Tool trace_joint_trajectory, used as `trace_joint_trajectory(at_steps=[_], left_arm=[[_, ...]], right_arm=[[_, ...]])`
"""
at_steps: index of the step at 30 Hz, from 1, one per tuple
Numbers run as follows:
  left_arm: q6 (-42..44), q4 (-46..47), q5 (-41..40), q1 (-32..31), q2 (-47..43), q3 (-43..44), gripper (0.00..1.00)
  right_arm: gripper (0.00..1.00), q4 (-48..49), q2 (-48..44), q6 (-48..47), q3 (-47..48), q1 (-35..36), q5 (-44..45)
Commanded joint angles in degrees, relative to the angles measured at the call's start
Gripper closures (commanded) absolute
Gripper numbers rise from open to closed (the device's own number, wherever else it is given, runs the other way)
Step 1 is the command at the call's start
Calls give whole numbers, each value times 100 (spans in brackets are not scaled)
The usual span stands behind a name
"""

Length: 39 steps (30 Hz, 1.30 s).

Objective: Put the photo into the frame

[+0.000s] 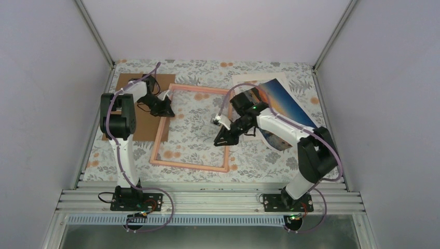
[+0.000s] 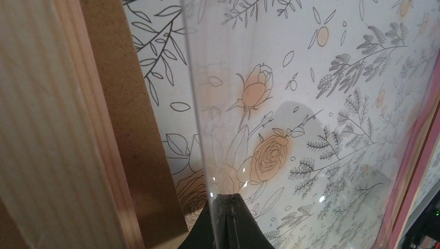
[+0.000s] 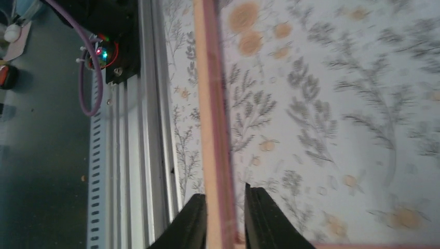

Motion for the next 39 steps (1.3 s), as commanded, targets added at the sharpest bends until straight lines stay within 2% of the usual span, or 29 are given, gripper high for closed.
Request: trace_joint_trajectory(at_steps=[1, 4, 10, 26, 39], left_arm=[[-132, 45, -74, -39, -149, -37, 98], [-137, 55, -72, -41, -155, -38, 98], [-104, 62, -92, -44, -139, -37, 98], [-108, 161, -32, -50, -112, -135, 98], [-196, 368, 13, -95, -120, -274, 97]], right_arm=[[86, 258, 538, -190, 116, 421, -144], [92, 462, 687, -229, 1, 567, -52], [95, 610, 885, -415, -168, 816, 339], [96, 1000, 1353, -306, -431, 1030, 1387], [96, 1198, 1459, -272, -732, 1032, 1818]])
